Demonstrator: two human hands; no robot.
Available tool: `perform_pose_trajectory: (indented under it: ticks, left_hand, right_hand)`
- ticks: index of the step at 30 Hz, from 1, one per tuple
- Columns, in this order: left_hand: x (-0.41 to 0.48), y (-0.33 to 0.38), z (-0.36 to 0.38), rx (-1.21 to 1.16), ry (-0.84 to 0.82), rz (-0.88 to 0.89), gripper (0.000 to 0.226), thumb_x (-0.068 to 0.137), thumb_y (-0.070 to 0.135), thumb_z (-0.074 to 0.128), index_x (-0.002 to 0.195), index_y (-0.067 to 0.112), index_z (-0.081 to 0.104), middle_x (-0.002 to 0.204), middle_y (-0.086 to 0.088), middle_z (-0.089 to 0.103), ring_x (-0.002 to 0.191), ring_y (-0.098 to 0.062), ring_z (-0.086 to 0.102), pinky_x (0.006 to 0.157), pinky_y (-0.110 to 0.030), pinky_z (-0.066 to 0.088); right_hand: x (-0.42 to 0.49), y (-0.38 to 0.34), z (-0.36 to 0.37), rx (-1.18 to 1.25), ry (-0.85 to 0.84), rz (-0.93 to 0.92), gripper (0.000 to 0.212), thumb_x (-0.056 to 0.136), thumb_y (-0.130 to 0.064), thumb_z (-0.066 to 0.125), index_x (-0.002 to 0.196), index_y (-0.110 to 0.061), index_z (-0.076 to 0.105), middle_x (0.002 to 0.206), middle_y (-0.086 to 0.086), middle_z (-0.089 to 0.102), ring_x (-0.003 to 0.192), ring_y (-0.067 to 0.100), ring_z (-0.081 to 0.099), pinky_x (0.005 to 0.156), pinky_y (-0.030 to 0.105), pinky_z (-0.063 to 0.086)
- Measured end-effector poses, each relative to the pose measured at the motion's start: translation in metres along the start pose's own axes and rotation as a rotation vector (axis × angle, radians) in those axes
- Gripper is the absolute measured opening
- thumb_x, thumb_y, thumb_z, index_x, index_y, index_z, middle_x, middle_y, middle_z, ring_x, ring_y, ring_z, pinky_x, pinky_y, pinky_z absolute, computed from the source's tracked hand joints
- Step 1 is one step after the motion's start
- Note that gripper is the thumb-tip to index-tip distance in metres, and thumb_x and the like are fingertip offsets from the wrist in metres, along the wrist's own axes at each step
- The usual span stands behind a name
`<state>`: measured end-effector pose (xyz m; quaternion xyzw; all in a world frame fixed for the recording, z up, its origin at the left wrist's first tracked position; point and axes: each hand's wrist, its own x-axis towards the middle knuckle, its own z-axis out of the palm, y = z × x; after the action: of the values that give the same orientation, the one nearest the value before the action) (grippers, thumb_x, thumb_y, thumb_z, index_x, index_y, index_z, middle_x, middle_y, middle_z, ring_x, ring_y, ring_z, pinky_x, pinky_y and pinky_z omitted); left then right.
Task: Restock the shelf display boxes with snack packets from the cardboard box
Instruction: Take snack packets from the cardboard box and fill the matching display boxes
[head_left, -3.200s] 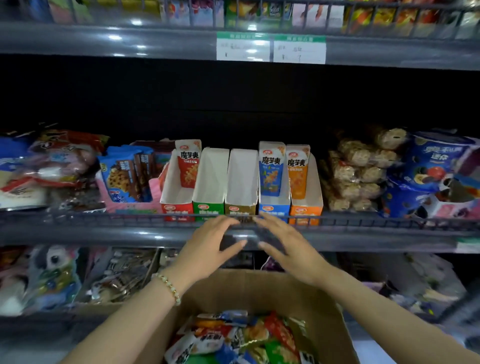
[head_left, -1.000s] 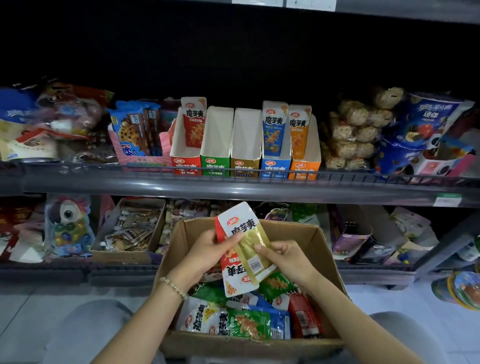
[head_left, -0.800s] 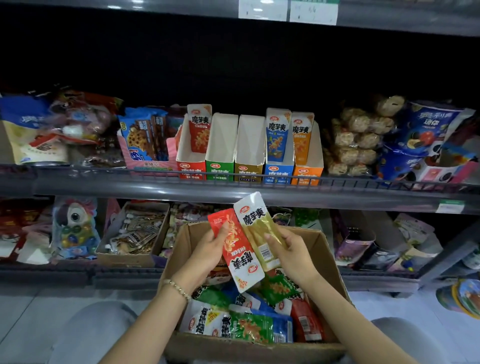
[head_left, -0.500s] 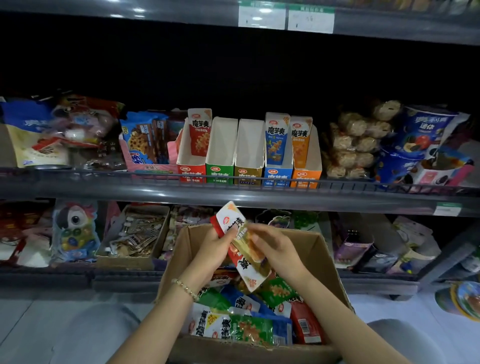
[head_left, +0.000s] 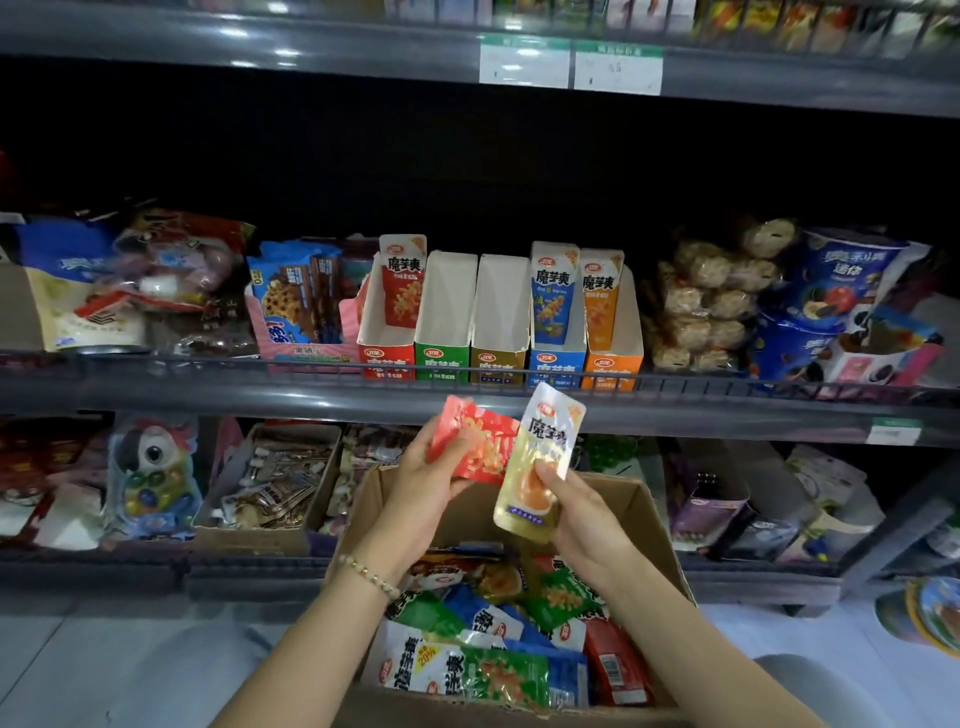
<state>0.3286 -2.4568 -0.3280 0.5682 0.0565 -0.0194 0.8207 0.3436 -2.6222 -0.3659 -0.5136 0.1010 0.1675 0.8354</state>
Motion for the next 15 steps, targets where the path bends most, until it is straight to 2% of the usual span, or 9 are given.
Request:
perform_pose_trajectory:
  ticks: [3,5,8,11,15]
  left_hand:
    - [-0.002,0.011,-0.010,0.214,-0.154,-0.127,0.049,0.070,0.026,0.071,0.117,0.021,0.058,0.103,-0.004,0.072,0.092,-0.019,0.070,0.077,-0.028,0.058]
    - [-0.004,0.018,-0.010,0.269,-0.279,-0.184,0.044,0.076,0.028,0.068,0.117,0.017,0.057,0.103,-0.005,0.073,0.093,-0.023,0.070,0.075,-0.028,0.059]
    - [-0.004,0.029,-0.004,0.316,-0.374,-0.221,0.028,0.091,0.030,0.056,0.117,0.020,0.056,0.106,-0.004,0.072,0.090,-0.025,0.071,0.074,-0.029,0.059]
    - [0.002,0.037,-0.005,0.306,-0.340,-0.187,0.030,0.093,0.034,0.049,0.118,0.019,0.055,0.109,-0.005,0.071,0.095,-0.020,0.070,0.079,-0.030,0.058]
    - [0.010,0.038,-0.007,0.270,-0.199,-0.110,0.036,0.078,0.043,0.062,0.111,0.030,0.059,0.109,0.007,0.069,0.102,-0.011,0.064,0.103,-0.036,0.044]
  right_hand:
    - [0.003,-0.024,-0.010,-0.222,0.100,-0.152,0.034,0.084,-0.021,0.065,0.117,-0.013,0.060,0.099,0.007,0.074,0.087,0.020,0.070,0.074,0.036,0.055]
    - [0.004,-0.039,-0.009,-0.307,0.067,-0.231,0.034,0.085,-0.018,0.066,0.118,-0.011,0.059,0.097,0.006,0.074,0.086,0.019,0.071,0.074,0.033,0.056]
    - [0.005,-0.055,0.003,-0.367,-0.029,-0.309,0.031,0.084,-0.014,0.067,0.113,-0.015,0.059,0.102,0.007,0.073,0.090,0.022,0.070,0.077,0.033,0.056]
    - [0.007,-0.069,0.009,-0.350,-0.050,-0.336,0.032,0.084,-0.014,0.067,0.114,-0.020,0.059,0.107,0.005,0.072,0.095,0.023,0.069,0.081,0.036,0.054]
    - [0.013,-0.079,0.017,-0.299,-0.068,-0.323,0.035,0.086,-0.018,0.063,0.121,-0.019,0.057,0.109,0.004,0.071,0.098,0.022,0.069,0.082,0.039,0.054]
